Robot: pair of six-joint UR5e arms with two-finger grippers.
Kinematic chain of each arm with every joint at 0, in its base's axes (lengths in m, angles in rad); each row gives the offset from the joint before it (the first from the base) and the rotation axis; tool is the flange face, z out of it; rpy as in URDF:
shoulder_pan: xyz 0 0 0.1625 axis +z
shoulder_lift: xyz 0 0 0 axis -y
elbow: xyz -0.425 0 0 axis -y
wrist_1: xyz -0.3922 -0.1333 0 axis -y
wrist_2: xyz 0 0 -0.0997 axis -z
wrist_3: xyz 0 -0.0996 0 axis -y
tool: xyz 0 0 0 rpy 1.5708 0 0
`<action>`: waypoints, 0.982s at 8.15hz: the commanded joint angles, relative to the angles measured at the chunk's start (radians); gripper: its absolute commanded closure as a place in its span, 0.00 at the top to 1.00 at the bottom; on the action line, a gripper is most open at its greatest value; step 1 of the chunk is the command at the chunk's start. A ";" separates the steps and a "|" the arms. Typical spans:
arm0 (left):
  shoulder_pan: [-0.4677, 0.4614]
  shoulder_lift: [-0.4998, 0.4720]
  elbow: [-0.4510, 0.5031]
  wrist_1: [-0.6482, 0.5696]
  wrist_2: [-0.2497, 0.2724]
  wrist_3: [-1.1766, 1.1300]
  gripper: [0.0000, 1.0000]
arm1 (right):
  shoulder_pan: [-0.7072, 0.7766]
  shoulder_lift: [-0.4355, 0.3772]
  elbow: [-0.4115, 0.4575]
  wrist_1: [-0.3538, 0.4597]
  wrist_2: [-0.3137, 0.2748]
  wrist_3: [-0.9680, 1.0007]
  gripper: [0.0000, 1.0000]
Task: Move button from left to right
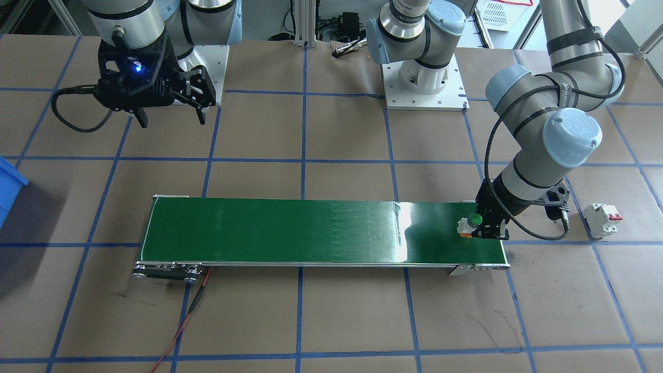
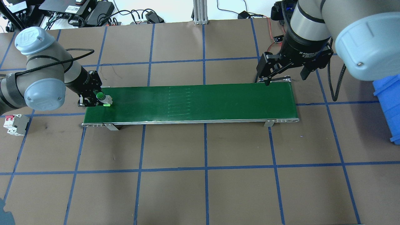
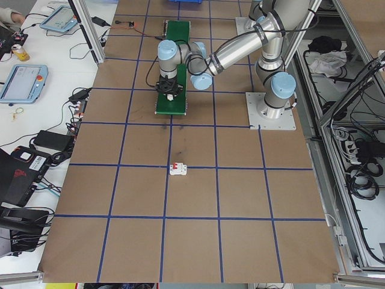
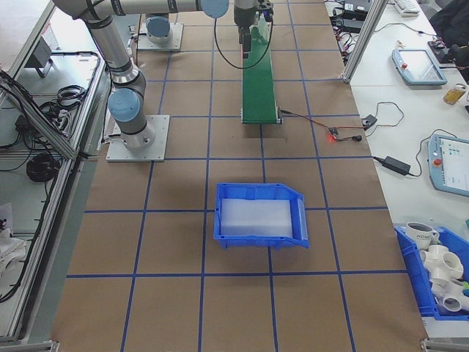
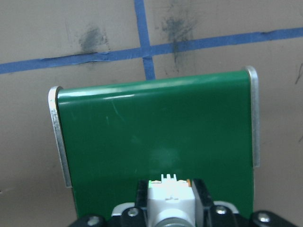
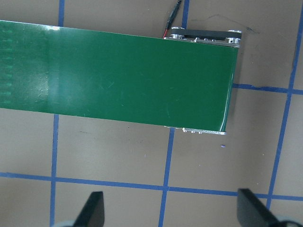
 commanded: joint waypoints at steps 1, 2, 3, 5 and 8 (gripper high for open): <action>-0.002 -0.002 -0.002 0.000 0.000 0.007 0.48 | 0.000 0.000 0.000 0.000 0.000 0.001 1.00; -0.003 -0.003 -0.002 -0.002 0.000 0.007 0.48 | 0.000 0.002 0.000 0.002 0.000 0.003 1.00; -0.003 -0.003 -0.002 -0.002 0.000 0.007 0.48 | 0.000 0.002 0.000 0.006 0.000 0.003 1.00; -0.003 -0.003 -0.002 -0.002 0.007 0.007 0.94 | 0.000 0.002 -0.002 -0.006 -0.001 0.002 1.00; 0.000 0.023 0.008 0.004 0.099 0.250 1.00 | -0.003 0.047 0.000 -0.007 0.012 -0.052 1.00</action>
